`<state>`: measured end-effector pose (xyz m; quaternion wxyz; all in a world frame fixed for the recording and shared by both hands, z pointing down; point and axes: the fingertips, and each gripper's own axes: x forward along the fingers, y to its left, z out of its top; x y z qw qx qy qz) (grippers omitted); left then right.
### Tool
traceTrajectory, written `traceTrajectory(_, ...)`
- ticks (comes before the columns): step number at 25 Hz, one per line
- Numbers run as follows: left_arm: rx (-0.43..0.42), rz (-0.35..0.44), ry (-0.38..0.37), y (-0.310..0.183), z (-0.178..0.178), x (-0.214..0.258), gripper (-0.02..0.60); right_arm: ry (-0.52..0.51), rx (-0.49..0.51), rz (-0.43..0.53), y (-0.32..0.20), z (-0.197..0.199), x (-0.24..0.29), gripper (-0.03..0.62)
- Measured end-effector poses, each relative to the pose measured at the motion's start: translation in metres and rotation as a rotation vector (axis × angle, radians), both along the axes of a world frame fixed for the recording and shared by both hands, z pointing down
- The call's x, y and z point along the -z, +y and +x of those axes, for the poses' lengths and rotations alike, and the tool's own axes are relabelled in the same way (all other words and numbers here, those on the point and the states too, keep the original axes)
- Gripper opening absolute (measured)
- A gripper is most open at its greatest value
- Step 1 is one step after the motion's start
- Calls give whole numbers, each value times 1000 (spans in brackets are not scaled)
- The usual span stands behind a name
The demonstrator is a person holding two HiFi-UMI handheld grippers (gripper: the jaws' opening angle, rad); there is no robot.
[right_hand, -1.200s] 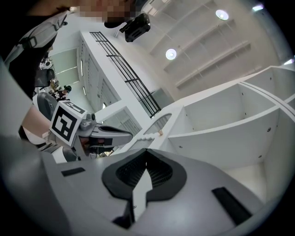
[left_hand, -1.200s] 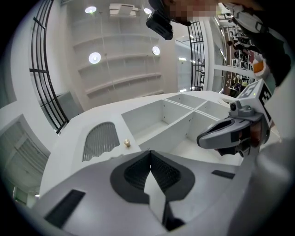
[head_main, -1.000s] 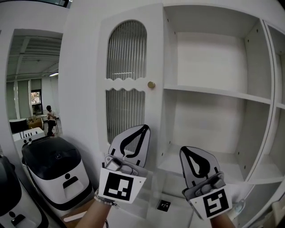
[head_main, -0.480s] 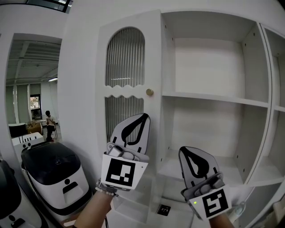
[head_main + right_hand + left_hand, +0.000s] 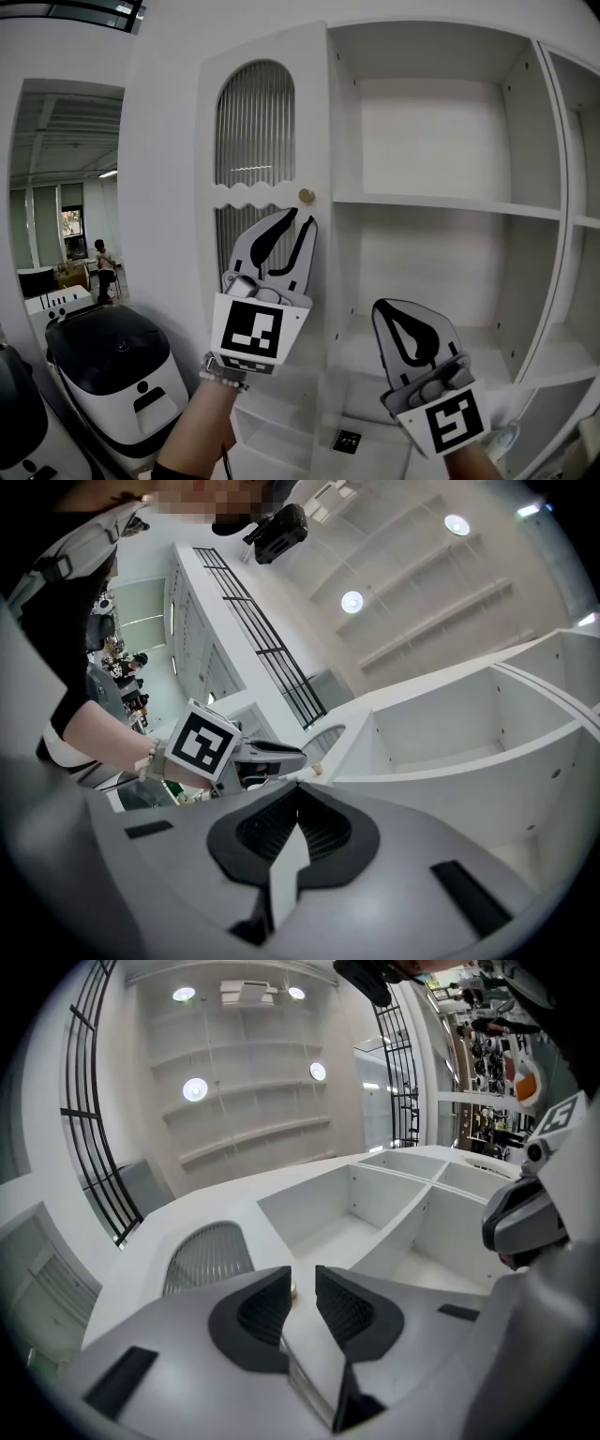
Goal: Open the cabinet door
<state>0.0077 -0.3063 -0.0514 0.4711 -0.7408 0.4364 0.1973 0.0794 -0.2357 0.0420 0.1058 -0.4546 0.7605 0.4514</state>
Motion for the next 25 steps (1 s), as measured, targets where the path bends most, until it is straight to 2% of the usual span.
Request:
traceTrajectory(10,45,-33,-31,-25,4,13,109,14,8,3,3,-2,1,2)
traceTrajectory(13,48,-45,-19,-32,2,17,118,19,8,6,4,-2,1,2)
traceTrajectory(25,41,-75,-22,-49,12,28,120,34,-12,-4,-1,1,-3,2)
